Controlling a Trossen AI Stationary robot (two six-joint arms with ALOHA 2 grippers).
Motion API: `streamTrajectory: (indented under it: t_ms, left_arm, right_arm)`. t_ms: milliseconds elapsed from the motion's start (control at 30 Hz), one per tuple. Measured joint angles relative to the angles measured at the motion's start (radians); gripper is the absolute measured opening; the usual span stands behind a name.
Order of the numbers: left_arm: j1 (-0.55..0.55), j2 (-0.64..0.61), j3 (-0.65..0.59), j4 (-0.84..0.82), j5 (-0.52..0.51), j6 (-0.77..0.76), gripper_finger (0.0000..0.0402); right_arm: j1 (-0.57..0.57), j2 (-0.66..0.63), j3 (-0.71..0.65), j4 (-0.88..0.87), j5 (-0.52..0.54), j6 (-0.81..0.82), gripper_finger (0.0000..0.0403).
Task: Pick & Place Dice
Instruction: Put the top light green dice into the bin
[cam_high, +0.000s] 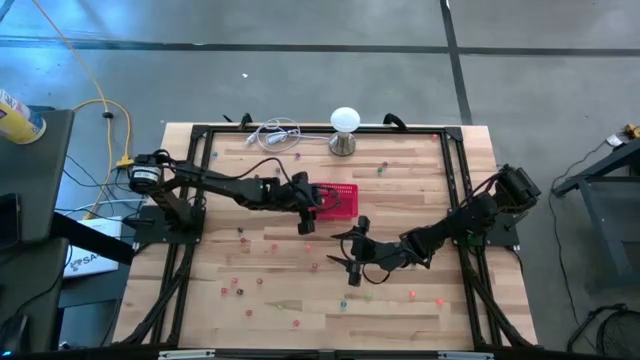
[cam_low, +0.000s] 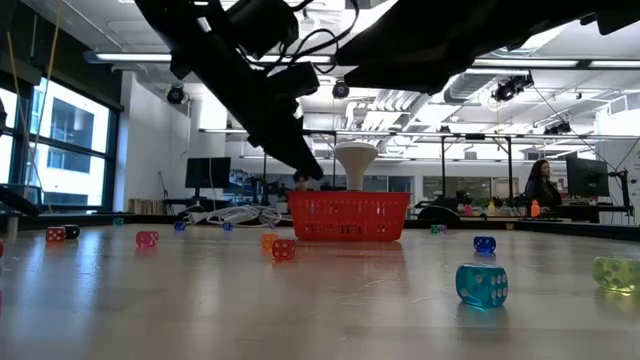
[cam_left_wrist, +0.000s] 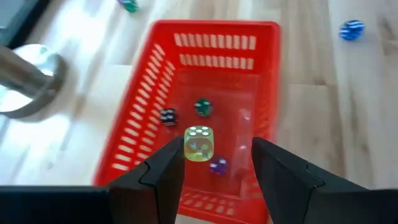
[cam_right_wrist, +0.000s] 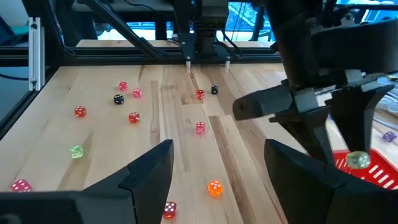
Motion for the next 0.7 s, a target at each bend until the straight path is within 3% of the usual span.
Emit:
streamTrajectory:
  t_ms: [200,333,400,700]
  left_arm:
    - [-0.027,0.000,0.000,0.002,0.001,0.119,0.0178]
    - [-0.042,0.000,0.000,0.004,-0.005,0.137,0.0178]
    - [-0.042,0.000,0.000,0.006,-0.006,0.133,0.0178]
    - [-0.042,0.000,0.000,0.056,-0.007,0.132,0.0178]
  right_arm:
    - [-0.013,0.000,0.000,-0.009,0.037,-0.007,0.0242]
    - [-0.082,0.000,0.000,-0.028,0.219,0.069,0.0242]
    - [-0.135,0.000,0.000,-0.069,0.249,0.144,0.0242]
    - [-0.346,0.000,0.000,-0.155,0.042,0.200,0.0242]
